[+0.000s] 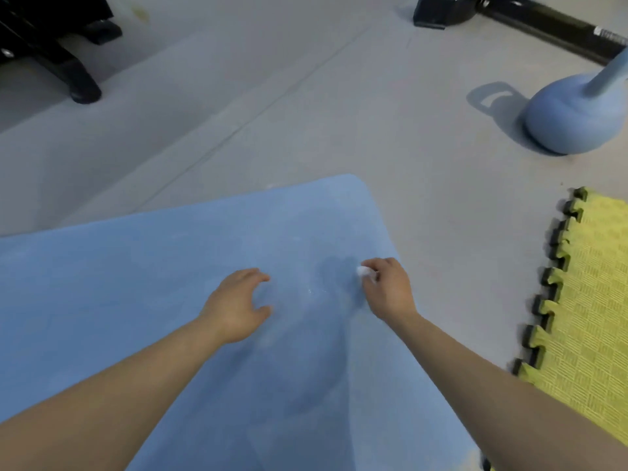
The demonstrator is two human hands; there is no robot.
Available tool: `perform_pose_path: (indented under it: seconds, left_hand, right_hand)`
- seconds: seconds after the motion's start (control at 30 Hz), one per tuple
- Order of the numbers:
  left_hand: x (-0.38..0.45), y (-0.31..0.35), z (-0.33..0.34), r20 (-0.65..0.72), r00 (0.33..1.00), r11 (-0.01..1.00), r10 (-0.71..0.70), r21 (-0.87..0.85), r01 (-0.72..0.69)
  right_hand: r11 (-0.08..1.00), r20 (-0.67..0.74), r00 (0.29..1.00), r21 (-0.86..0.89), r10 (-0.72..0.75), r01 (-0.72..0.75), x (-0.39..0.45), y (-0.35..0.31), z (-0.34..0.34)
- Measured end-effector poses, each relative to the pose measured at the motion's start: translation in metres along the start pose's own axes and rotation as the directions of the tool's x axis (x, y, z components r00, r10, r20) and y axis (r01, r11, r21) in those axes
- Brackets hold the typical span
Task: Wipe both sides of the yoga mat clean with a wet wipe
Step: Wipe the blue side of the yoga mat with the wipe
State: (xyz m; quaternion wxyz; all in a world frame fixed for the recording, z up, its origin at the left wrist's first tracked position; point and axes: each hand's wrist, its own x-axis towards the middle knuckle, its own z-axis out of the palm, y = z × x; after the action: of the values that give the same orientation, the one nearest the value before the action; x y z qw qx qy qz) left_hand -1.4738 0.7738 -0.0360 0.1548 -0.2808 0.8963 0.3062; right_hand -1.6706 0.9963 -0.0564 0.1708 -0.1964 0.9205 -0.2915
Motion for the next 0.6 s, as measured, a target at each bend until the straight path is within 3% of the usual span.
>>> perform_pose_path:
  seconds: [0.07, 0.13, 0.3, 0.37, 0.43, 0.5, 0.6]
  left_hand:
    - [0.010, -0.013, 0.002, 0.104, 0.985, 0.971, -0.135, 0.214, 0.110]
    - [0.020, -0.016, 0.001, 0.172, 0.958, 0.930, -0.230, 0.328, 0.164]
    - [0.042, -0.004, 0.013, 0.234, 0.941, 0.900, -0.245, 0.415, 0.132]
    - [0.044, -0.006, 0.017, 0.248, 0.937, 0.905, -0.246, 0.406, 0.130]
    - [0.043, -0.010, 0.017, 0.255, 0.936, 0.911, -0.243, 0.390, 0.130]
    - [0.043, -0.012, 0.017, 0.262, 0.938, 0.921, -0.228, 0.369, 0.121]
    - [0.042, -0.011, 0.017, 0.260, 0.941, 0.931, -0.219, 0.345, 0.121]
  right_hand:
    - [0.997, -0.126, 0.991, -0.077, -0.040, 0.031, -0.003, 0.032, 0.014]
    - [0.993, -0.167, 0.982, -0.093, -0.093, 0.079, -0.008, 0.043, 0.033]
    - [0.960, -0.243, 0.951, -0.249, -0.191, 0.129, -0.008, 0.044, 0.042]
    - [0.963, -0.249, 0.948, -0.228, -0.197, 0.141, -0.002, 0.046, 0.042]
    - [0.972, -0.226, 0.951, -0.156, -0.210, 0.177, -0.004, 0.038, 0.053]
    - [0.943, -0.134, 0.939, -0.156, -0.316, 0.295, -0.019, 0.019, 0.077]
    - [0.821, 0.088, 0.822, -0.057, -0.563, 0.569, -0.056, -0.021, 0.122]
